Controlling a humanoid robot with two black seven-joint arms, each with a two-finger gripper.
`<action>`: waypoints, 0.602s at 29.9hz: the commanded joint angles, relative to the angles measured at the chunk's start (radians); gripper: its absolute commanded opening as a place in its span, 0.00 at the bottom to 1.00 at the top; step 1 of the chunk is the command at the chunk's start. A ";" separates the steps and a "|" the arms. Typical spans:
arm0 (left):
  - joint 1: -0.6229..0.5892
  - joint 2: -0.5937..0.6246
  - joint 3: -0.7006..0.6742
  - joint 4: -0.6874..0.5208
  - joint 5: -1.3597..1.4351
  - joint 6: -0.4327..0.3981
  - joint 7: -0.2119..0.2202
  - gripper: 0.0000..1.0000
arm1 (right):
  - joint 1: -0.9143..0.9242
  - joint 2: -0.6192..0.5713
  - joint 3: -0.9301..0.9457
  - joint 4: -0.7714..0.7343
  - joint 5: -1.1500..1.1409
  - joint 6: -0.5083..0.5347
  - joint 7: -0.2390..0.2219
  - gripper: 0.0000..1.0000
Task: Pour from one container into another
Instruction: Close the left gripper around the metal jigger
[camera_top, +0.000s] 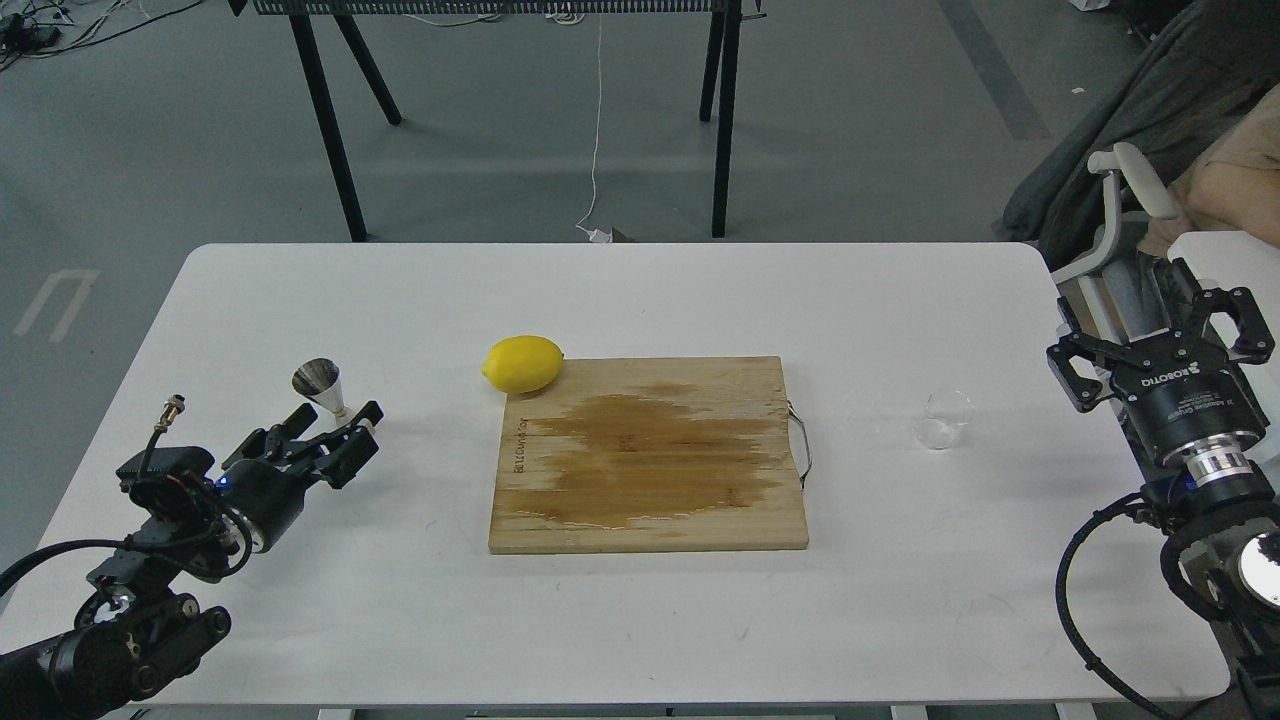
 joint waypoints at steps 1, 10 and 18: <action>-0.016 -0.012 0.001 0.034 0.000 0.000 0.000 0.99 | 0.000 -0.001 0.000 0.002 0.000 0.000 0.000 0.99; -0.049 -0.061 0.001 0.089 0.000 -0.010 0.000 0.99 | 0.000 -0.001 0.001 0.002 0.000 0.000 0.000 0.99; -0.107 -0.135 0.050 0.210 -0.006 -0.011 0.000 0.97 | 0.000 -0.001 0.004 0.002 0.000 0.000 0.000 0.99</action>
